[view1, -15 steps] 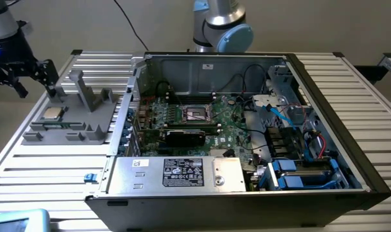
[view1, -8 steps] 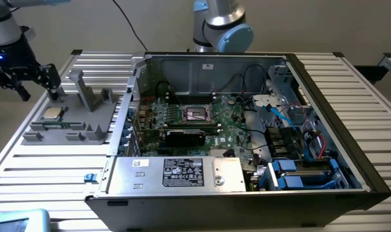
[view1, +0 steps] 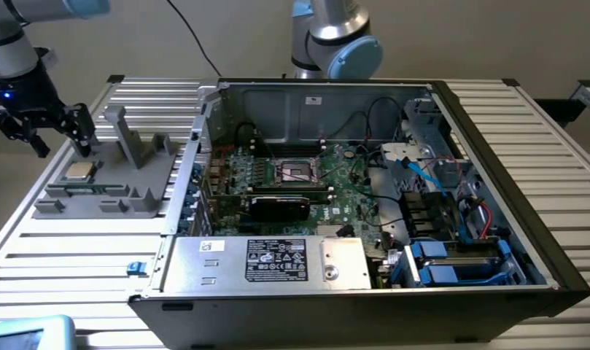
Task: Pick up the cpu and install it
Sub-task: 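Pick up the cpu and move it towards the insertion slot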
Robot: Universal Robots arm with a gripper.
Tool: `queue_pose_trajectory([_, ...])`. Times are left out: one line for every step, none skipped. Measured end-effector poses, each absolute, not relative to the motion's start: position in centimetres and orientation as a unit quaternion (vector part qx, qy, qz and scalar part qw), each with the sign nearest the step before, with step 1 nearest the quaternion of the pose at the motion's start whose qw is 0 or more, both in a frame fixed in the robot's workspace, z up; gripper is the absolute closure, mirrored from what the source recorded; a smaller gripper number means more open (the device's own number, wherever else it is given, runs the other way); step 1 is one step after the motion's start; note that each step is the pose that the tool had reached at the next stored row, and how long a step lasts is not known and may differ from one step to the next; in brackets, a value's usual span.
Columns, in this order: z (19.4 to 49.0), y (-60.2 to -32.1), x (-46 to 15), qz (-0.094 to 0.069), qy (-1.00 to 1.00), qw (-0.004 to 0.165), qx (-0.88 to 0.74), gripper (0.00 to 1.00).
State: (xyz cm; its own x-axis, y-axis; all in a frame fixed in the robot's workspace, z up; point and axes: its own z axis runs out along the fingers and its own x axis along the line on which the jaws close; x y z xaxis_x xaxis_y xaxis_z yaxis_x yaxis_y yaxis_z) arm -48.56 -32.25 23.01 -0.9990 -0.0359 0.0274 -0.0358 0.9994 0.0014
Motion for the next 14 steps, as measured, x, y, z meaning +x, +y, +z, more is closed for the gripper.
queue_pose_trajectory([23.0,-32.3,-48.6,0.000,-1.000,0.014,0.018,0.20])
queue_pose_trajectory([23.0,-32.3,-48.6,0.000,-1.000,0.014,0.018,0.20])
queue_pose_trajectory([23.0,-32.3,-48.6,0.000,-1.000,0.014,0.018,0.20])
queue_pose_trajectory([22.9,-32.3,-48.6,-0.001,-1.000,0.014,0.018,0.20])
queue_pose_trajectory([22.7,-32.3,-48.6,-0.001,-1.000,0.014,0.018,0.20])
queue_pose_trajectory([22.5,-32.3,-48.6,-0.001,-1.000,0.014,0.018,0.20])
queue_pose_trajectory([22.3,-32.3,-48.6,-0.001,-1.000,0.014,0.018,0.20])
queue_pose_trajectory([22.1,-32.3,-48.6,-0.001,-1.000,0.014,0.018,0.20])
queue_pose_trajectory([22.0,-32.3,-48.6,0.000,-1.000,0.014,0.018,0.20])
queue_pose_trajectory([21.8,-32.3,-48.6,0.000,-1.000,0.014,0.018,0.20])
queue_pose_trajectory([21.6,-32.3,-48.6,-0.001,-1.000,0.014,0.018,0.20])
queue_pose_trajectory([21.4,-32.3,-48.5,-0.001,-1.000,0.014,0.018,0.20])
queue_pose_trajectory([21.2,-32.3,-48.5,-0.001,-1.000,0.014,0.018,0.20])
queue_pose_trajectory([21.0,-32.3,-48.5,-0.002,-1.000,0.014,0.018,0.20])
